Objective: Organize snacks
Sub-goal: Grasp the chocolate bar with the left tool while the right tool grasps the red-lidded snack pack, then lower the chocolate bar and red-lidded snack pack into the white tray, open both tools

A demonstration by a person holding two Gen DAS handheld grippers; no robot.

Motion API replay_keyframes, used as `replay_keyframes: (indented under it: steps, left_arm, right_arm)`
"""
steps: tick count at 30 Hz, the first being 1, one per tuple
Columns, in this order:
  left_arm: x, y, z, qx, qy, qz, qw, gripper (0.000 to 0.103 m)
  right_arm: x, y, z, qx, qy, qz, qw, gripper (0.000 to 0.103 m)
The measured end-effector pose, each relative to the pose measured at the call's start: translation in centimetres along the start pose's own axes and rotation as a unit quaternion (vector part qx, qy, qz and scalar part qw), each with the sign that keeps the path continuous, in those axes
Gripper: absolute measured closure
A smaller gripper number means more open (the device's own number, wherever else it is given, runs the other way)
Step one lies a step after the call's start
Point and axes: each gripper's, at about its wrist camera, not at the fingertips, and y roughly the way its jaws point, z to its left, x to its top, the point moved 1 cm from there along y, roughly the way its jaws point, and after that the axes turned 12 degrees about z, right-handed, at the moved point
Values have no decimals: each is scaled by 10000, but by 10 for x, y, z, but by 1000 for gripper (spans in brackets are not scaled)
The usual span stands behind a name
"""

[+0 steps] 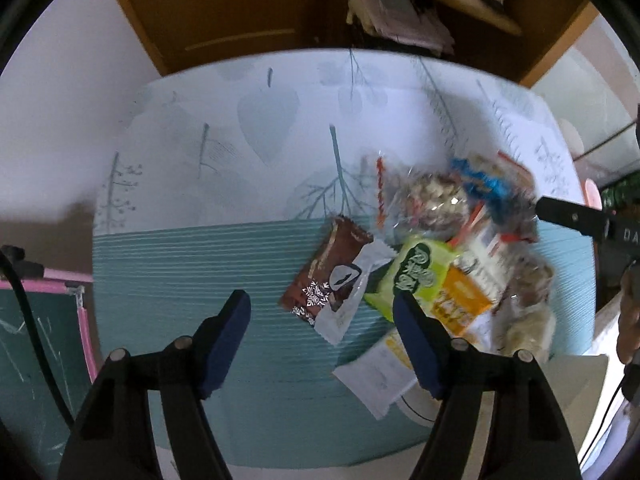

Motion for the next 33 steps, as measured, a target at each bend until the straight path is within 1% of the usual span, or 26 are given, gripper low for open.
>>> replay_keyframes:
  steps: [1, 3, 7, 9, 11, 15, 18, 20, 23, 24, 25, 26, 30, 33]
  left_arm:
    - [3, 6, -1, 9, 20, 45, 10000, 30]
    - [7, 18, -1, 68, 52, 136, 9999, 30]
    - [14, 35, -1, 114, 43, 218, 9997, 30]
    - [17, 41, 0, 144, 30, 258, 9996, 30]
    - [20, 47, -1, 165, 29, 276, 9995, 31]
    - [24, 50, -3, 121, 13, 257, 9996, 31]
    - [30, 55, -3, 202, -31, 279, 9994, 32]
    - [32, 61, -6, 279, -38, 374, 9989, 37]
    - [34, 61, -8, 186, -99, 291, 9994, 44]
    - [34, 60, -10, 183, -85, 268, 9994, 50]
    - [35, 59, -13, 198, -24, 231, 9995, 60]
    - [35, 57, -17, 215, 26, 211, 9995, 67]
    - [35, 56, -27, 433, 20, 182, 9989, 70]
    - [33, 51, -30, 436, -125, 154, 9989, 71]
  right_arm:
    - [2, 7, 1, -17, 17, 59, 10000, 28]
    - [5, 17, 1, -17, 53, 159, 9999, 32]
    - [5, 30, 4, -16, 56, 299, 9995, 37]
    - [4, 37, 8, -60, 3, 367, 9993, 44]
    - [5, 43, 10, -44, -17, 436, 9990, 47]
    - [5, 49, 14, -150, -63, 428, 9990, 52]
    - [5, 49, 16, -286, -115, 390, 9988, 58]
    - [5, 51, 19, -320, -138, 369, 9987, 60]
    - [2, 51, 19, -336, -145, 353, 9987, 61]
    - [1, 51, 18, -338, -152, 356, 9987, 61]
    - [0, 50, 18, -327, -166, 360, 9987, 62]
    - [-1, 49, 15, -308, -169, 371, 9987, 62]
    - [-8, 45, 10, -183, -163, 385, 9990, 63]
    - [-12, 34, 9, -131, -192, 274, 9994, 63]
